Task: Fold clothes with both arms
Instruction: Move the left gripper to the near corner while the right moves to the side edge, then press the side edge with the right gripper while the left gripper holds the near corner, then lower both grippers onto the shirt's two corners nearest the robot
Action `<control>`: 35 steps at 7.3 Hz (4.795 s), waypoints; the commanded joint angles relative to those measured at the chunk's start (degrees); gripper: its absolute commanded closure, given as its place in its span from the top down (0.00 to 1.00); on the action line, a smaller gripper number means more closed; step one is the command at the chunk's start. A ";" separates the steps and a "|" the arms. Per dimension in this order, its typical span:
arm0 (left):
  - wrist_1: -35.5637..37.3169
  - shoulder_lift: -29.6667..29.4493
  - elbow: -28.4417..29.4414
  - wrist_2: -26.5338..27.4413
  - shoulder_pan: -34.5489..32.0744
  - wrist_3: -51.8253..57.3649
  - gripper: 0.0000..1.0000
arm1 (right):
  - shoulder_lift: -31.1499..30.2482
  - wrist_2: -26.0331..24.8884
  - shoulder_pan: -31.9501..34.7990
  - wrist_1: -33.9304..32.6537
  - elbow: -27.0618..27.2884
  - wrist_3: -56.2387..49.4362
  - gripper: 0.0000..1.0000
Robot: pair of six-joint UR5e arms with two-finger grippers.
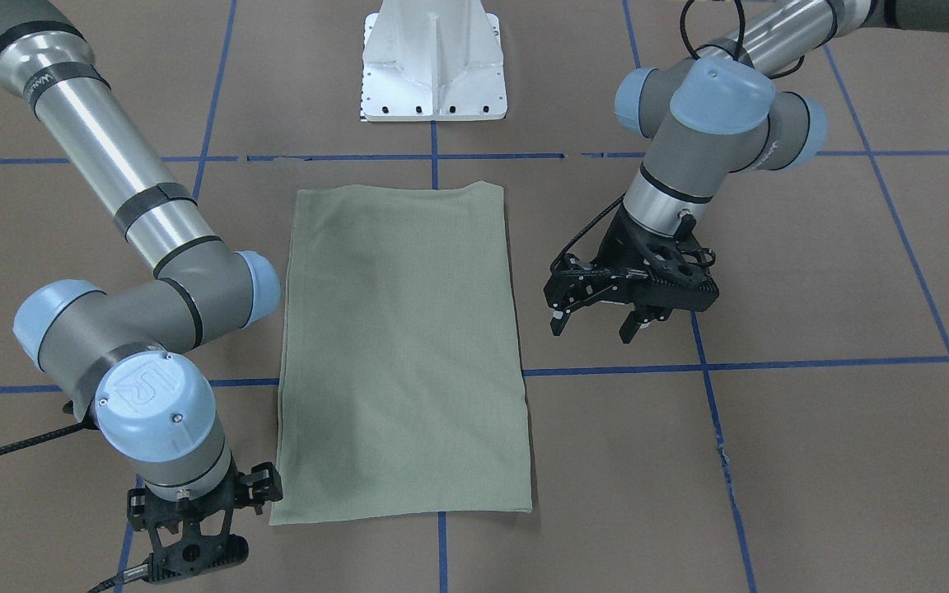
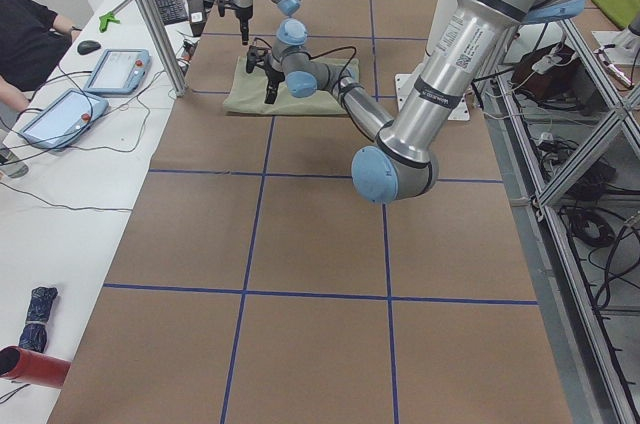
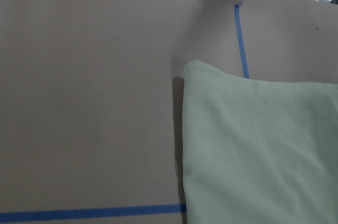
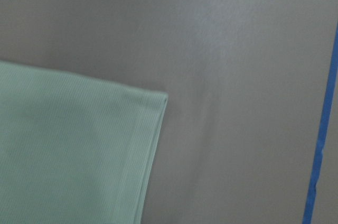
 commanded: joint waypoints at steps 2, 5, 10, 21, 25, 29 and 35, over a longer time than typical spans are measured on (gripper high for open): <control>0.36 4.40 -6.66 7.23 15.37 -18.90 1.00 | -16.27 1.59 -6.20 -10.91 30.05 11.36 1.00; 8.15 1.52 -5.61 15.52 22.36 -22.65 0.99 | -18.43 1.59 -8.85 -10.82 33.11 16.35 1.00; 11.17 1.94 -5.26 16.40 22.36 -22.57 0.97 | -18.43 1.32 -9.39 -10.82 32.58 16.61 1.00; 11.08 1.76 -5.51 16.14 22.36 -21.78 0.00 | -18.35 1.32 -11.75 -10.73 33.72 21.77 1.00; 11.17 1.68 -6.13 15.70 22.36 -21.69 0.00 | -21.22 -8.82 -25.43 -6.38 39.96 46.43 1.00; 10.91 1.50 -6.13 15.52 22.54 -21.69 0.00 | -27.23 -13.97 -32.14 0.56 39.27 66.33 1.00; 10.56 1.41 -6.13 15.52 22.54 -21.69 0.00 | -20.28 -14.41 -33.91 -1.42 31.18 72.42 1.00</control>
